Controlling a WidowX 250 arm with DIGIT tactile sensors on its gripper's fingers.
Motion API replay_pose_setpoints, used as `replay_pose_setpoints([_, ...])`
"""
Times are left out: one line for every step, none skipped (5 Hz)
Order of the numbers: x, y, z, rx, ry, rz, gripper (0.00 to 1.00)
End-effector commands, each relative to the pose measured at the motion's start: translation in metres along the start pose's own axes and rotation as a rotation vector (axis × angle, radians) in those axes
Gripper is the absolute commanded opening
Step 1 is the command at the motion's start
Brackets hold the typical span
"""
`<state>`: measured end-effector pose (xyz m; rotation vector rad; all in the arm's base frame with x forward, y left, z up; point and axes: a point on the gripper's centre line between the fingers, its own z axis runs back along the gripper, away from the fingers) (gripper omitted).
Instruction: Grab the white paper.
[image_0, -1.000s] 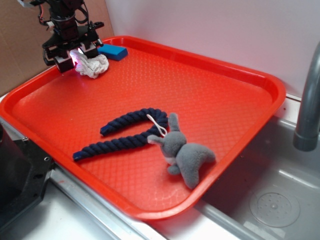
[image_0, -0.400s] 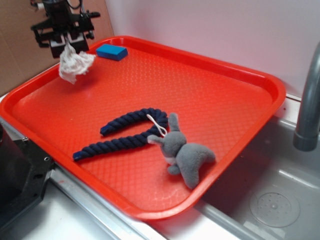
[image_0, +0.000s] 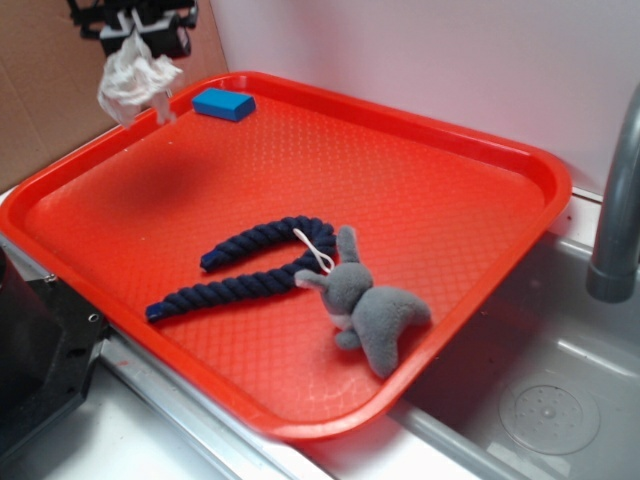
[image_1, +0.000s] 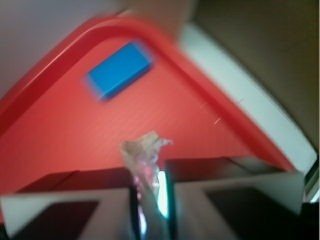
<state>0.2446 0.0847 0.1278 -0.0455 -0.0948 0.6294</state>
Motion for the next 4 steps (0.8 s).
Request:
replay_pose_setpoints([-0.039, -0.024, 0.069, -0.103, 0.012, -0.302, 0.00])
replay_pose_setpoints([-0.056, -0.030, 0.082, -0.189, 0.054, -0.464, 0.00])
replay_pose_setpoints([-0.070, -0.037, 0.088, -0.162, 0.032, -0.520, 0.00])
replay_pose_setpoints([-0.070, -0.034, 0.088, -0.105, 0.019, -0.447, 0.00])
